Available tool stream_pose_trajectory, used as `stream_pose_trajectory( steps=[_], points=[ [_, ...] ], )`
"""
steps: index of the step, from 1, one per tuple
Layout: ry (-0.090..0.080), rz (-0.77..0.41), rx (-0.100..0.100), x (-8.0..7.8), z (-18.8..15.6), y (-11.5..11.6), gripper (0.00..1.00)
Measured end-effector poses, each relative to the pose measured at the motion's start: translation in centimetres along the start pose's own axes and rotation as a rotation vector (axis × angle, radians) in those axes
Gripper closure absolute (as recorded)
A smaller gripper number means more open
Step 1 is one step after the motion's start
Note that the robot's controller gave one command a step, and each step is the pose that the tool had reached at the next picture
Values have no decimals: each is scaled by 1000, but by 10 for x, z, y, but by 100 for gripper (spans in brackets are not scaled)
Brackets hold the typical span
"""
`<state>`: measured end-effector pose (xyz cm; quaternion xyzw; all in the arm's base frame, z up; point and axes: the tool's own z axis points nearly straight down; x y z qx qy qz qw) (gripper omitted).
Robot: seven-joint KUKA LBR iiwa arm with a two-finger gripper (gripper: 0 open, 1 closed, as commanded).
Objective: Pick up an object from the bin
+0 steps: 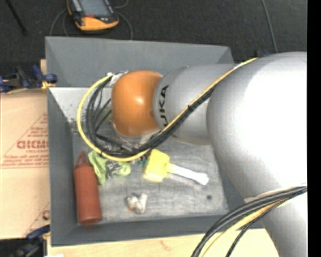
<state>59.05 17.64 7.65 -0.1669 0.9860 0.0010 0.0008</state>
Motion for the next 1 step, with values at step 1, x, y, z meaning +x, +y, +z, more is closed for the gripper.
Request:
stream_pose_trajectory(
  steps=[1],
  points=[
    [0,1,0,0,0,0,100]
  ],
)
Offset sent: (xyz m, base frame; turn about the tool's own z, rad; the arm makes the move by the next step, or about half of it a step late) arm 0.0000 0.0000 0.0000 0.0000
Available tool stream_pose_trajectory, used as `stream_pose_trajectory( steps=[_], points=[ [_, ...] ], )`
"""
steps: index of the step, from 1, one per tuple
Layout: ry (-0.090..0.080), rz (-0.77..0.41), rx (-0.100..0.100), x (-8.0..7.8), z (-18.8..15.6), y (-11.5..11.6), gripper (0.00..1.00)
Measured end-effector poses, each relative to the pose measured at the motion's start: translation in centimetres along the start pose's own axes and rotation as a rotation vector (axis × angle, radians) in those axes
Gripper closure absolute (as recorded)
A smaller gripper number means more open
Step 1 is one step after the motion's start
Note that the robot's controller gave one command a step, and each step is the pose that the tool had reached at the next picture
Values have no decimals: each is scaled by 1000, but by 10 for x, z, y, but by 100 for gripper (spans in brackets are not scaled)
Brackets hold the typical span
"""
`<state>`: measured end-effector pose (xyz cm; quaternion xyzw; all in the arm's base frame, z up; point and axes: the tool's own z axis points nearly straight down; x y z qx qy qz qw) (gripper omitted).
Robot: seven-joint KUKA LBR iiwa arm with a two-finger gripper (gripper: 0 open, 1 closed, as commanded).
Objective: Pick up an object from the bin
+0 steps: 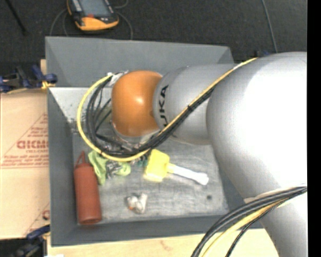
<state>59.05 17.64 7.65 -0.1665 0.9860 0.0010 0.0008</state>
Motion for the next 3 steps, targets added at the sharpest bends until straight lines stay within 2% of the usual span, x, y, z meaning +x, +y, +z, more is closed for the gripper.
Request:
stream_pose_trajectory(
  steps=[3],
  points=[
    [0,2,0,0,0,0,100]
  ],
)
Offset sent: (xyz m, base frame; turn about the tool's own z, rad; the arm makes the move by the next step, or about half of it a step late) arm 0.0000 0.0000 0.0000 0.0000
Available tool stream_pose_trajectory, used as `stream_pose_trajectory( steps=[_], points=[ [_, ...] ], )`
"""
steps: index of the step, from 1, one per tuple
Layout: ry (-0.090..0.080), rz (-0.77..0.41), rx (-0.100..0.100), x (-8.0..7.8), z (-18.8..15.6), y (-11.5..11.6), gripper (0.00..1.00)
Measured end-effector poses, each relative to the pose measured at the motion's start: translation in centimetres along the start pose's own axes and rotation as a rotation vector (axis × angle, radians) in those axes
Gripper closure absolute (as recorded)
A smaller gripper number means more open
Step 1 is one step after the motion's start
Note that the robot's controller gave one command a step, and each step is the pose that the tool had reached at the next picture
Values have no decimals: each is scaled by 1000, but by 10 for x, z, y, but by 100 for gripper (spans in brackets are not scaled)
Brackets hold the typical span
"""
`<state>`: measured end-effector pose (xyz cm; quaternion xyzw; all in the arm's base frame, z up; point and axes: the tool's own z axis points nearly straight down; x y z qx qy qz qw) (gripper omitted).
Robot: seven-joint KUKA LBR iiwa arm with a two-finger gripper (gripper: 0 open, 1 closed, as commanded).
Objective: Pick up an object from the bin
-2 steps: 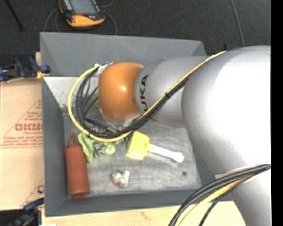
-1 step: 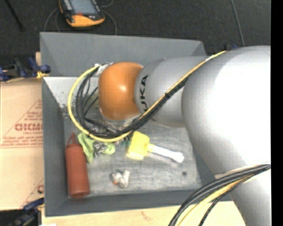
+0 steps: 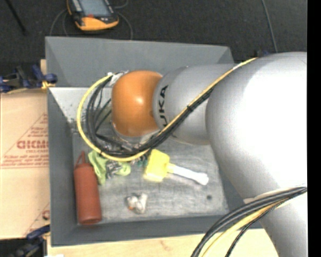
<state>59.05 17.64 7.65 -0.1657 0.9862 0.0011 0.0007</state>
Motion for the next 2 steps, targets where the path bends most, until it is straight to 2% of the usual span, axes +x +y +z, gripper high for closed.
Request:
stream_pose_trajectory(
  steps=[2],
  points=[
    [0,1,0,0,0,0,100]
  ],
)
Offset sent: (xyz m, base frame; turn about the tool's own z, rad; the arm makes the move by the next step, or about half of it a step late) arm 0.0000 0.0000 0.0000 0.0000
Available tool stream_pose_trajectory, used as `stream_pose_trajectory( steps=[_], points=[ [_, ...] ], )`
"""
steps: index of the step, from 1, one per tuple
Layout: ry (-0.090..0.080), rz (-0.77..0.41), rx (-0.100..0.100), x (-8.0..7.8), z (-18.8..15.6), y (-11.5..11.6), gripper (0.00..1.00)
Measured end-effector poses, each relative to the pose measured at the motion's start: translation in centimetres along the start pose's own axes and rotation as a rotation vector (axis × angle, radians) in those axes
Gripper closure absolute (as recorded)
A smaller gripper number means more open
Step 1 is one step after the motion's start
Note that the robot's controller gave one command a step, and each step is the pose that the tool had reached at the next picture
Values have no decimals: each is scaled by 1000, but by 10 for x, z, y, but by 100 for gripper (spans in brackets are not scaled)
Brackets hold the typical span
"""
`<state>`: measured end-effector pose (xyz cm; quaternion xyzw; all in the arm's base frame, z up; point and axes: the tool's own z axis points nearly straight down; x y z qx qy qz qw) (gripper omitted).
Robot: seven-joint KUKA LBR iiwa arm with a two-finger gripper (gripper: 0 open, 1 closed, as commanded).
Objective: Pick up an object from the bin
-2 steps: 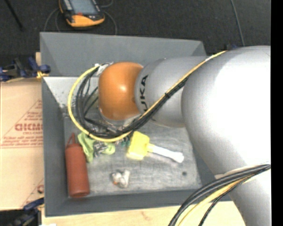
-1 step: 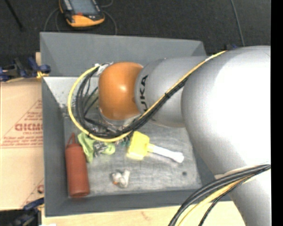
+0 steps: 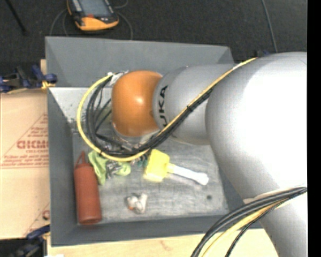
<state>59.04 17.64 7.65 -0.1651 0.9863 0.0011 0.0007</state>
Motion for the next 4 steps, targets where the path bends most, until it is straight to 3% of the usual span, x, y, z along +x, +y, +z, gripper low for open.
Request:
stream_pose_trajectory(
  steps=[4],
  points=[
    [0,2,0,0,0,0,100]
  ],
)
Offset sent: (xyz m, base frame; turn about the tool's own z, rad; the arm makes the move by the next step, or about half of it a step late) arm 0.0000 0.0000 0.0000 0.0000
